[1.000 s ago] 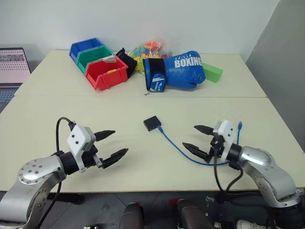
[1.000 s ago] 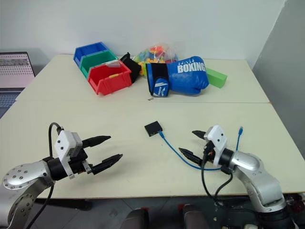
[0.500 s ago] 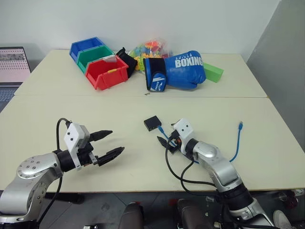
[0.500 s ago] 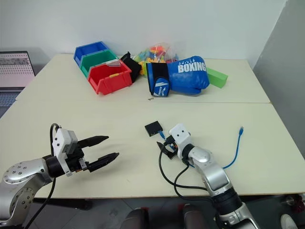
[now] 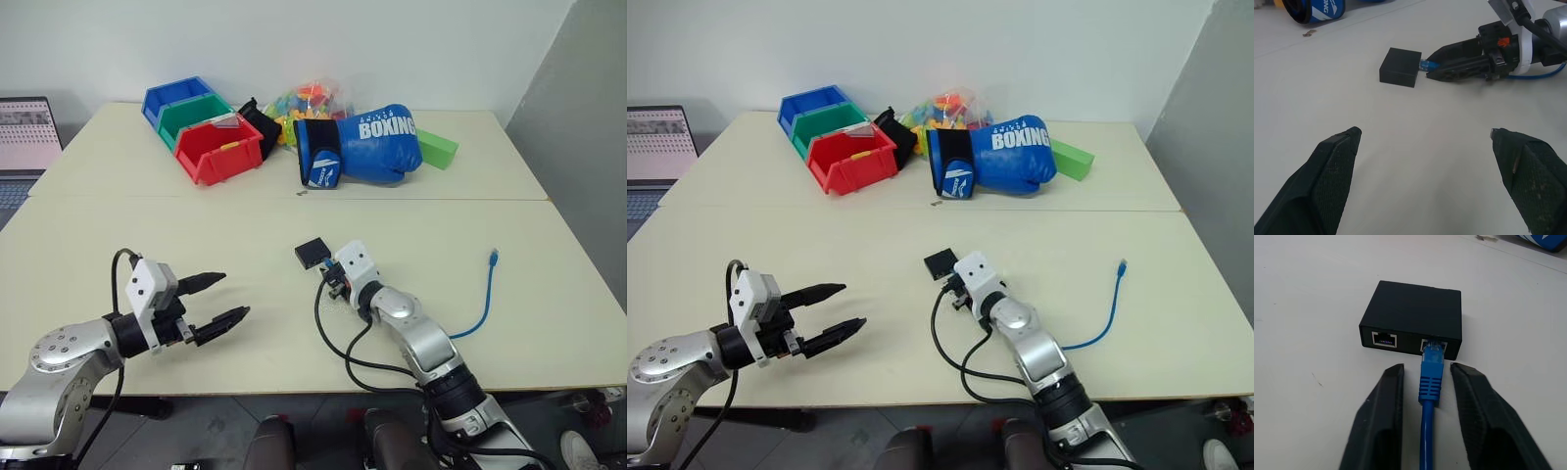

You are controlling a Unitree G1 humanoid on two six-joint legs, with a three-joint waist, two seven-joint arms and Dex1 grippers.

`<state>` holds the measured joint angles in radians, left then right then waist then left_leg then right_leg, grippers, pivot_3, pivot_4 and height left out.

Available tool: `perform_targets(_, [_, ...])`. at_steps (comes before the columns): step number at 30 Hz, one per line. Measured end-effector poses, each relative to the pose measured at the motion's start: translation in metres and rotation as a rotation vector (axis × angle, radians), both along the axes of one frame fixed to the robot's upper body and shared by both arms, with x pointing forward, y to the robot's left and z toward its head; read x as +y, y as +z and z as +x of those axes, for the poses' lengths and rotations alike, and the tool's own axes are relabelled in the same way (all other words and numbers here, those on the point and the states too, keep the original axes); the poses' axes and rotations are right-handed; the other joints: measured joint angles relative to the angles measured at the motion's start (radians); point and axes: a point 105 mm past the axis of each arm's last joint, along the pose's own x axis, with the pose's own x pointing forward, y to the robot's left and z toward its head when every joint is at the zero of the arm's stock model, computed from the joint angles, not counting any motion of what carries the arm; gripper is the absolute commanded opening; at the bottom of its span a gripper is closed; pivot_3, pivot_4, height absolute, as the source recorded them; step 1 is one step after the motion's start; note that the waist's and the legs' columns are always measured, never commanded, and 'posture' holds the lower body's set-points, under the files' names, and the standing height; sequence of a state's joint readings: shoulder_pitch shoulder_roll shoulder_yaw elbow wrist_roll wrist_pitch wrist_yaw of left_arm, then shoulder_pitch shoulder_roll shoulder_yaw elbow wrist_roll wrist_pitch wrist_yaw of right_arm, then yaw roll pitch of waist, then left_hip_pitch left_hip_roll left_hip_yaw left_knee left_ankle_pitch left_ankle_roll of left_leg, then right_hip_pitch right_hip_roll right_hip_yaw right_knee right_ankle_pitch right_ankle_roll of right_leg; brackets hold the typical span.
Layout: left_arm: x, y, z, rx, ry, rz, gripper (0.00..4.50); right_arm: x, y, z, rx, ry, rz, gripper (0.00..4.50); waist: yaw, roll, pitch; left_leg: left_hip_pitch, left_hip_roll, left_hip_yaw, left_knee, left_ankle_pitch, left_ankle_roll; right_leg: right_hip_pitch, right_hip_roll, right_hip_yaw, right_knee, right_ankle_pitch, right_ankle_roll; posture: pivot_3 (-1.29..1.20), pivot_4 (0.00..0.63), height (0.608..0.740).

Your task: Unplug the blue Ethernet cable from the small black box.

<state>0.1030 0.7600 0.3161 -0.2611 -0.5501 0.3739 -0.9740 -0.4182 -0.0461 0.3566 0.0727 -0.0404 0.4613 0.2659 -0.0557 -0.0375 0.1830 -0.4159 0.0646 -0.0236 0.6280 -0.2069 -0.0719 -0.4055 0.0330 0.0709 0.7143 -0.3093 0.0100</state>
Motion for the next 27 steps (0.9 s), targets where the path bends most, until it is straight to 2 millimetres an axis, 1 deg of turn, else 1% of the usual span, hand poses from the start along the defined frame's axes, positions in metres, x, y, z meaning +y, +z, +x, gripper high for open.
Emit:
perform_targets(2, [0.002,0.0,0.002,0.0,0.006,-0.003,4.5,-0.004,0.001,0.0,0.0,0.004,-0.016,0.3,0.002,0.0,0.0,0.0,0.0,0.0,0.0,0.0,0.0,0.0,0.0,0.0,0.0,0.0,0.0,0.0,0.15,0.74])
perform_targets(3, [0.003,0.0,0.003,0.0,0.012,-0.006,4.5,-0.005,0.001,0.0,-0.004,0.005,-0.029,0.18,0.002,0.0,0.0,0.0,0.0,0.0,0.0,0.0,0.0,0.0,0.0,0.0,0.0,0.0,0.0,0.0,0.15,0.74])
perform_targets(7, [0.004,0.003,0.008,-0.01,0.014,-0.015,4.5,-0.012,0.004,-0.004,-0.028,0.039,-0.087,0.15,0.004,0.0,0.0,0.0,0.0,0.0,0.0,0.0,0.0,0.0,0.0,0.0,0.0,0.0,0.001,0.0,0.15,0.74])
perform_targets(10, [0.001,0.006,0.012,0.029,0.004,-0.08,4.5,-0.022,0.011,-0.006,-0.088,0.083,-0.165,0.15,0.003,0.0,0.0,0.0,0.0,0.0,0.0,0.0,0.0,0.0,0.0,0.0,0.0,-0.001,0.002,0.0,0.15,0.74])
perform_targets(13, [-0.006,0.013,0.016,0.117,-0.027,-0.218,4.5,-0.028,0.024,-0.012,-0.234,0.192,-0.271,0.15,0.003,0.0,0.0,-0.001,0.0,0.0,0.0,0.0,0.0,0.0,0.0,-0.001,0.0,-0.001,0.002,0.0,0.15,0.74])
perform_targets(15, [-0.016,0.018,0.014,0.197,-0.087,-0.315,4.5,-0.033,0.037,-0.02,-0.381,0.322,-0.372,0.15,0.004,0.001,0.001,-0.001,-0.001,0.001,0.0,0.0,0.0,0.0,0.0,-0.003,-0.001,-0.001,0.003,0.0,0.15,0.74])
perform_targets(16, [-0.021,0.021,0.012,0.242,-0.122,-0.356,4.5,-0.036,0.047,-0.022,-0.465,0.384,-0.422,0.15,0.002,0.0,0.001,-0.001,-0.001,0.0,0.0,0.0,0.0,0.0,0.0,-0.003,-0.001,-0.001,0.003,0.0,0.15,0.74])
perform_targets(20, [-0.041,0.029,0.01,0.314,-0.233,-0.396,4.5,-0.025,0.069,-0.039,-0.648,0.575,-0.46,0.15,-0.005,0.0,0.001,0.0,0.001,0.0,0.0,0.0,0.0,0.0,0.002,-0.002,0.0,-0.001,0.002,0.0,0.15,0.74])
perform_targets(22, [-0.048,0.032,0.008,0.334,-0.275,-0.399,4.5,-0.018,0.07,-0.048,-0.698,0.656,-0.468,0.14,-0.005,0.0,0.001,0.0,0.001,0.0,0.0,0.0,0.0,0.0,0.002,-0.001,0.0,-0.001,0.002,0.0,0.15,0.74])
perform_targets(27, [-0.055,0.031,0.009,0.35,-0.298,-0.393,4.5,-0.012,0.068,-0.055,-0.744,0.752,-0.498,0.14,0.002,0.0,0.001,0.0,0.0,0.0,0.0,0.0,0.0,0.0,0.0,-0.001,0.0,0.001,-0.001,0.0,0.15,0.74])
